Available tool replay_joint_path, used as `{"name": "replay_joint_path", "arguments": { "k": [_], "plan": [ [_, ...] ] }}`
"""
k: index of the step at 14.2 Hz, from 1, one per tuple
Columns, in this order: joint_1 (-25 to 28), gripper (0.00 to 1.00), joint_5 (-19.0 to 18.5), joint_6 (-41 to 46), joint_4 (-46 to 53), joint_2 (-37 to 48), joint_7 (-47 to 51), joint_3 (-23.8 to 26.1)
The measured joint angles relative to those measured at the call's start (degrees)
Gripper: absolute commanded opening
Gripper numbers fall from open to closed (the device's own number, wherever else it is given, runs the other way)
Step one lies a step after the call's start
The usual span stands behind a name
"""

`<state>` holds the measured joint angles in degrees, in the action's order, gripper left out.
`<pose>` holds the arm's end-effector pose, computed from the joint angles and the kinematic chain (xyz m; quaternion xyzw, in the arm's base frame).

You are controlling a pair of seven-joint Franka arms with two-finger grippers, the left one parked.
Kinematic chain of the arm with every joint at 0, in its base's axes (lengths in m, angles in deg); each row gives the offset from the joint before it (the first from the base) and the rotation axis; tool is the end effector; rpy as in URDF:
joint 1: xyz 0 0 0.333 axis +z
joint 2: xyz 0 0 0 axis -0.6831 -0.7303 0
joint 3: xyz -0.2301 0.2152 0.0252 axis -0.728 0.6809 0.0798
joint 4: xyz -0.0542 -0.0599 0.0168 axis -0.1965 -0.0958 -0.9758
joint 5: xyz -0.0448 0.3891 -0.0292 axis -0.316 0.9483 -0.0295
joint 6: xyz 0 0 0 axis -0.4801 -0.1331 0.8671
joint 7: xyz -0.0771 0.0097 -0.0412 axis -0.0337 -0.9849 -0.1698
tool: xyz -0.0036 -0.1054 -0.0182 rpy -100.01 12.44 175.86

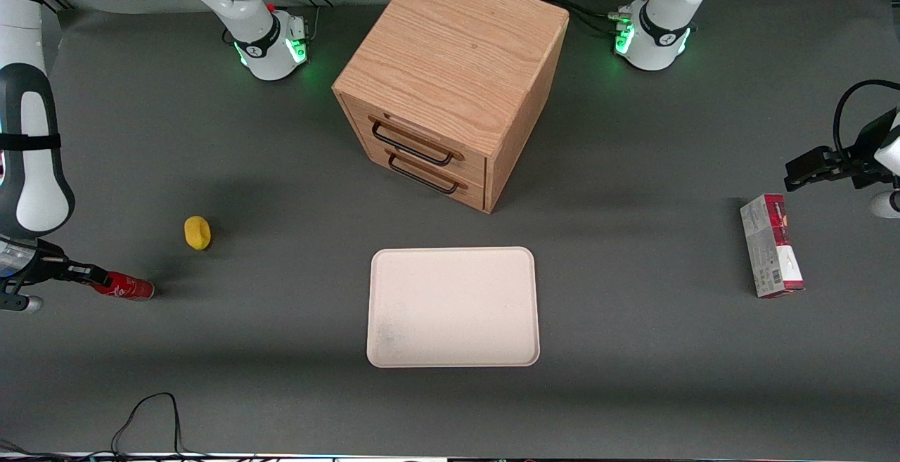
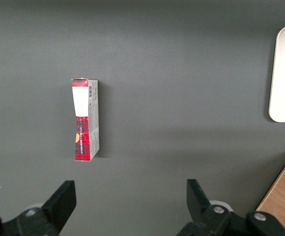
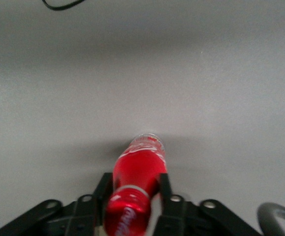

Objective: Place coke bottle on tray
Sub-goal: 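Close the right gripper around the red bottle's body, then lift the red bottle and carry it toward the cream tray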

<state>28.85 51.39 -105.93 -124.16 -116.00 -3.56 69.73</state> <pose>0.6398 -0.2502 0.3088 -0.9969 0.0660 -0.0425 0.0112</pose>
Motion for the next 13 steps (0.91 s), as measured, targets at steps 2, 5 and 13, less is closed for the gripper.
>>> {"name": "replay_joint_path", "arguments": {
  "k": [2, 5, 13],
  "plan": [
    [0.18, 0.00, -2.41, 0.13, 0.22, 0.17, -0.06, 0.19],
    [1.61, 0.00, -3.79, 2.81, 2.48, 0.36, 1.01, 0.56],
    [10.31, 0.00, -7.96, 35.63, 24.93, 6.02, 15.43, 0.74]
  ]
}}
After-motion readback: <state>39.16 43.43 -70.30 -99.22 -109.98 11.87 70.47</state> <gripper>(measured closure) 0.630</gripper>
